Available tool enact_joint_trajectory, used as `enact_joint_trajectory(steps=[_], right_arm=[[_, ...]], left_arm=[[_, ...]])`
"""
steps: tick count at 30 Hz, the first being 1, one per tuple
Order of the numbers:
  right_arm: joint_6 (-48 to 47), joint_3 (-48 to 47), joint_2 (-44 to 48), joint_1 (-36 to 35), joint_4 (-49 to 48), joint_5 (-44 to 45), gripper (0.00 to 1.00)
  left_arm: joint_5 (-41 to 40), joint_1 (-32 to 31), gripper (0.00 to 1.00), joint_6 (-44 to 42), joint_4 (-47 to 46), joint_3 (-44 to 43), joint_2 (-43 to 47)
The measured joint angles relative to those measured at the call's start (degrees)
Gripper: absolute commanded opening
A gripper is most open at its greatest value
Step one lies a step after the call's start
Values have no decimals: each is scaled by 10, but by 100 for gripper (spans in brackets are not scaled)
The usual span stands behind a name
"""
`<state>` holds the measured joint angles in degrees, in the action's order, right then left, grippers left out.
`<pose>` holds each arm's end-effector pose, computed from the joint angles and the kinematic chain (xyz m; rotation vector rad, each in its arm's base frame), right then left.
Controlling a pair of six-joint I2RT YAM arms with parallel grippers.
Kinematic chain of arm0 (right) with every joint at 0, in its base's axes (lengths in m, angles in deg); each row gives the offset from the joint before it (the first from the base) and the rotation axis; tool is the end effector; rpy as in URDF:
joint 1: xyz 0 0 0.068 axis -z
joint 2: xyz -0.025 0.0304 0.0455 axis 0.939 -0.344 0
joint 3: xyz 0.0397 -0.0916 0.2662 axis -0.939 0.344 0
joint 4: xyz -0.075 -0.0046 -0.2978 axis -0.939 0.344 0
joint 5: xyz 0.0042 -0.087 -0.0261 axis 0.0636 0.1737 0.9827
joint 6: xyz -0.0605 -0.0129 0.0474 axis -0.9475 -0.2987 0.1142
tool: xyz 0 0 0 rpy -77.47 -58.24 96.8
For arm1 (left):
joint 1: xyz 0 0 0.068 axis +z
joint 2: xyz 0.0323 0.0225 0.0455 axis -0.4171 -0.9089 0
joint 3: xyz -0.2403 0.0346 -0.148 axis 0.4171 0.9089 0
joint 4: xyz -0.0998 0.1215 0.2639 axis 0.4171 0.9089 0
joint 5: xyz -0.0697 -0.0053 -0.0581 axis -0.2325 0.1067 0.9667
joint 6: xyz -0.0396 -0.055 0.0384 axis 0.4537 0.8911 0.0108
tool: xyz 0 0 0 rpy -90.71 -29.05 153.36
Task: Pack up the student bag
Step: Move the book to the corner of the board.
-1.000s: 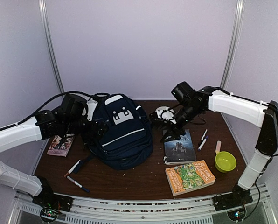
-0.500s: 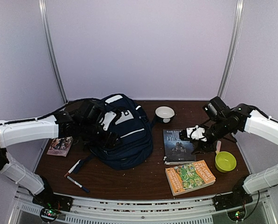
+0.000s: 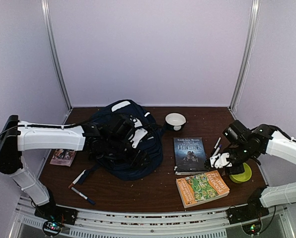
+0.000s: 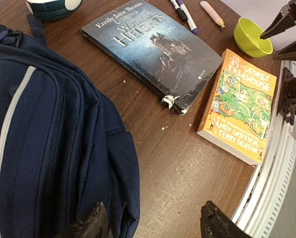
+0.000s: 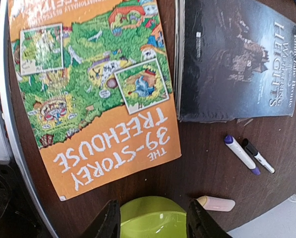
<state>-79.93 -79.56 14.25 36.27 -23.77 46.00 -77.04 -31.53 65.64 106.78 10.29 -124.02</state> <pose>0.1829 0.1299 0.2092 -2.0315 1.9722 0.0567 0.2190 -0.3487 0.2054 0.8845 2.3706 -0.8068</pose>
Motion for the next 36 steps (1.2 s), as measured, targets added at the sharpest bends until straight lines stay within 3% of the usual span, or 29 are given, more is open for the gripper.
enact_joint_trajectory(steps=[11, 26, 36], right_arm=[[-19, 15, -71, 0, -4, 53, 41], [-38, 43, -159, -19, -49, 110, 39], [-24, 38, -227, -71, -57, 138, 34]], left_arm=[[46, 0, 68, 21, -23, -16, -31], [46, 0, 68, 21, -33, -6, -30], [41, 0, 67, 31, -50, 40, -21]])
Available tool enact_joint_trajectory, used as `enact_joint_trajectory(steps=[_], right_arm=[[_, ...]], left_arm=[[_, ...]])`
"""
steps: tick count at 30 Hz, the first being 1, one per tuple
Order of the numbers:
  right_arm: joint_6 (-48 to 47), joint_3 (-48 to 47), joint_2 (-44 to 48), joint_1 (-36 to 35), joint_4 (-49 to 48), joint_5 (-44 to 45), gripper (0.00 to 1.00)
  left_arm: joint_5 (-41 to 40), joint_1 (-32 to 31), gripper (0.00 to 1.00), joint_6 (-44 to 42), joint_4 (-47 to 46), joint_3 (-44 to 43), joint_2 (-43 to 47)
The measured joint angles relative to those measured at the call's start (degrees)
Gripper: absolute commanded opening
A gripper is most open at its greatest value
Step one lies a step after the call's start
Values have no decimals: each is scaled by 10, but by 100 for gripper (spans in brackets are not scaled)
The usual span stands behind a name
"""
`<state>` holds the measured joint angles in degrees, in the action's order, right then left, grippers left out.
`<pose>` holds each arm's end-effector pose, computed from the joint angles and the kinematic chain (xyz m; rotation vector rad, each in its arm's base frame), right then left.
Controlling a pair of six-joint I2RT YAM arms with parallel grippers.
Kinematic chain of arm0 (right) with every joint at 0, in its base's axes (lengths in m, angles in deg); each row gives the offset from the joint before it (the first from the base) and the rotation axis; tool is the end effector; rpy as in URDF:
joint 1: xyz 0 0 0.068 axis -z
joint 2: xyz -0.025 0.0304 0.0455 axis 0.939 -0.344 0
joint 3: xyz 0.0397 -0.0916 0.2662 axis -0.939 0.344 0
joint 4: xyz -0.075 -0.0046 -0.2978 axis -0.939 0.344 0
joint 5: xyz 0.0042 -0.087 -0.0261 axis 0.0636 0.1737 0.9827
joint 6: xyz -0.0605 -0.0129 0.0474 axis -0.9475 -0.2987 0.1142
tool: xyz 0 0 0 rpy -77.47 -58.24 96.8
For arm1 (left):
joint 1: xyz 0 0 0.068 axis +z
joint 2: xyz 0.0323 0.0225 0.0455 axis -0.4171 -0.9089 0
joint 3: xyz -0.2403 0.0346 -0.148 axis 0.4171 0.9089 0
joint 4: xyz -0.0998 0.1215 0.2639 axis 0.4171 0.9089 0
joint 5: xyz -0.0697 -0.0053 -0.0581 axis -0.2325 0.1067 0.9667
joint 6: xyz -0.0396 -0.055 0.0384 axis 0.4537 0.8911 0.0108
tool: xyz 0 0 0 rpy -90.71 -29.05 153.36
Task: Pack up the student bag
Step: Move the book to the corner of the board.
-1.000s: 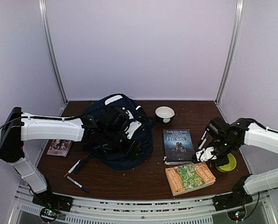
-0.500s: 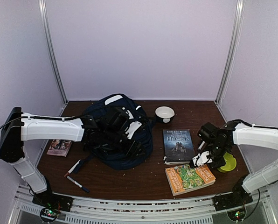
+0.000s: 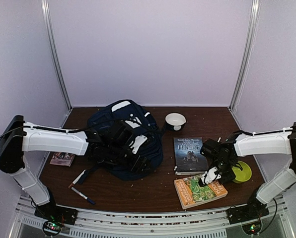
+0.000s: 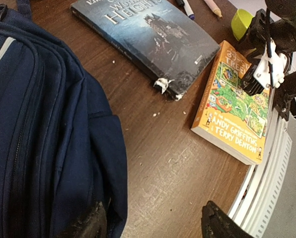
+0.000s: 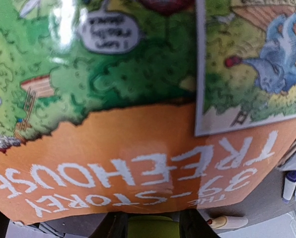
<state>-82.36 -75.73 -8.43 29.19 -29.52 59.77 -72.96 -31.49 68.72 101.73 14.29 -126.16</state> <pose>0.1887 0.1503 0.1051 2.3443 -1.9465 0.1899 0.2138 -0.3487 0.1736 0.8678 2.4308 -0.8939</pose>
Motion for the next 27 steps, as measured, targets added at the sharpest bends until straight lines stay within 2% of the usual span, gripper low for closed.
enact_joint_trajectory(steps=[8, 15, 20, 27], right_arm=[[42, -60, -50, -93, -14, -36, 34], [84, -211, -151, -158, -54, -92, 37], [115, -312, -177, -166, -85, -123, 41], [167, -289, -106, -118, -62, -153, 39]], left_arm=[[-8, 0, 67, 12, 7, 46, 53], [-12, 0, 67, 25, 25, 91, 97], [-29, 0, 67, 38, 50, 112, 136], [-29, 0, 67, 48, 50, 132, 159]])
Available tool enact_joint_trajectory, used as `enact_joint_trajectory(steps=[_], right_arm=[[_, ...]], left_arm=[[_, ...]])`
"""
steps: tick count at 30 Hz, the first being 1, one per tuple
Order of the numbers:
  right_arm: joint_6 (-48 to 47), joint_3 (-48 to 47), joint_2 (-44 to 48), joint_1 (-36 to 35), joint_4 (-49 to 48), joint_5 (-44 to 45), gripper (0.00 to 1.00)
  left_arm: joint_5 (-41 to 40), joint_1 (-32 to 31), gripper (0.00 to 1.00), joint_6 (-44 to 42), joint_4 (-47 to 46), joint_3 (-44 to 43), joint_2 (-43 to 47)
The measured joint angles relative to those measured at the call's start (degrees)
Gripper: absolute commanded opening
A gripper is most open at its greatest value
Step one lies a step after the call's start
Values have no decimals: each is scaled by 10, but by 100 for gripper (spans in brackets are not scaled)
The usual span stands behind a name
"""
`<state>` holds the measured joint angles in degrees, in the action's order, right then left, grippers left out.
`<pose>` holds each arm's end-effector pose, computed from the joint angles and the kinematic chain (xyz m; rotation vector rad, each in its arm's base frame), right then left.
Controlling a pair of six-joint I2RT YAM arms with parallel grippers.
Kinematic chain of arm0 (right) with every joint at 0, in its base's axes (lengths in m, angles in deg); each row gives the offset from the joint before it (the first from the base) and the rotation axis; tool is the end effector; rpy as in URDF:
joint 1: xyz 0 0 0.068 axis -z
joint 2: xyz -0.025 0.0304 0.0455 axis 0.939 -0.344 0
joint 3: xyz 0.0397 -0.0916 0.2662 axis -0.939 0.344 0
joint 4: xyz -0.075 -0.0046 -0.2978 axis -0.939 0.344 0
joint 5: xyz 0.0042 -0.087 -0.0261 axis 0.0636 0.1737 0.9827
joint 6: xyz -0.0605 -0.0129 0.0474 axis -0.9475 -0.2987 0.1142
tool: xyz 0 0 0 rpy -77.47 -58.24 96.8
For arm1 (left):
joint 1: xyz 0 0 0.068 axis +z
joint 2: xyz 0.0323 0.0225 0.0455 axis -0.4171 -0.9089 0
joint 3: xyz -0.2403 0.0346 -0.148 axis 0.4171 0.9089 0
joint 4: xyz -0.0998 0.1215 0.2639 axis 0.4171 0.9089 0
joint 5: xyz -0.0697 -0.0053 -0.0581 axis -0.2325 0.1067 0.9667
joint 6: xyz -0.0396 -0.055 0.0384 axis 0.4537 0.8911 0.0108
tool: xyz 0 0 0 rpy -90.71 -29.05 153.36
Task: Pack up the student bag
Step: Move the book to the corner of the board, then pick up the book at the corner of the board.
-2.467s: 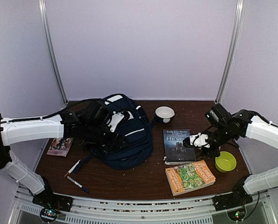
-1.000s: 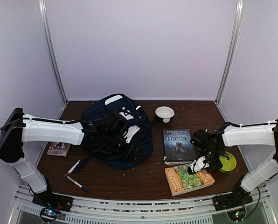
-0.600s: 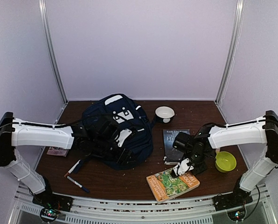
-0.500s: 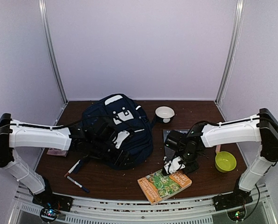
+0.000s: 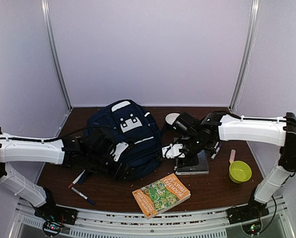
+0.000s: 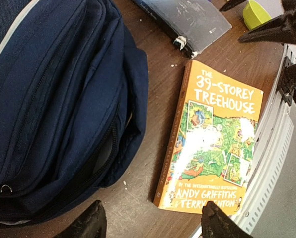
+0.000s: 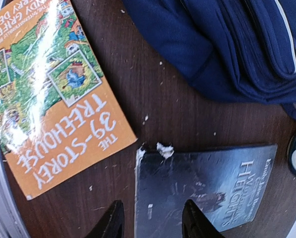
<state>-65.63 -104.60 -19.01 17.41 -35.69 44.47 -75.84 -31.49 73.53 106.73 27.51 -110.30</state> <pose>0.2259 0.3084 0.2047 -2.0820 1.8507 0.2224 0.1748 -0.2848 0.1765 0.7469 2.5160 -0.8419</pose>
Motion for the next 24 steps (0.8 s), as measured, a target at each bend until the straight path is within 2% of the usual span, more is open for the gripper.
enact_joint_trajectory(steps=[3, 4, 8, 12, 16, 24], right_arm=[[24, 27, 46, 12, 24, -20, 36], [32, 37, 62, 12, 30, -33, 34], [67, 83, 113, 10, 49, -84, 29], [107, 105, 120, 12, 75, -112, 30], [165, 96, 94, 42, 100, -186, 33], [239, 101, 17, 121, 113, -348, 31]], left_arm=[[15, 0, 48, 1, -3, 5, -4], [23, 0, 47, 4, -7, 5, -6], [66, 0, 49, 0, -28, 4, -30], [94, 0, 52, 0, -32, -1, -69], [105, 0, 54, 0, -35, -14, -99], [99, -6, 57, 2, -40, -34, -120]])
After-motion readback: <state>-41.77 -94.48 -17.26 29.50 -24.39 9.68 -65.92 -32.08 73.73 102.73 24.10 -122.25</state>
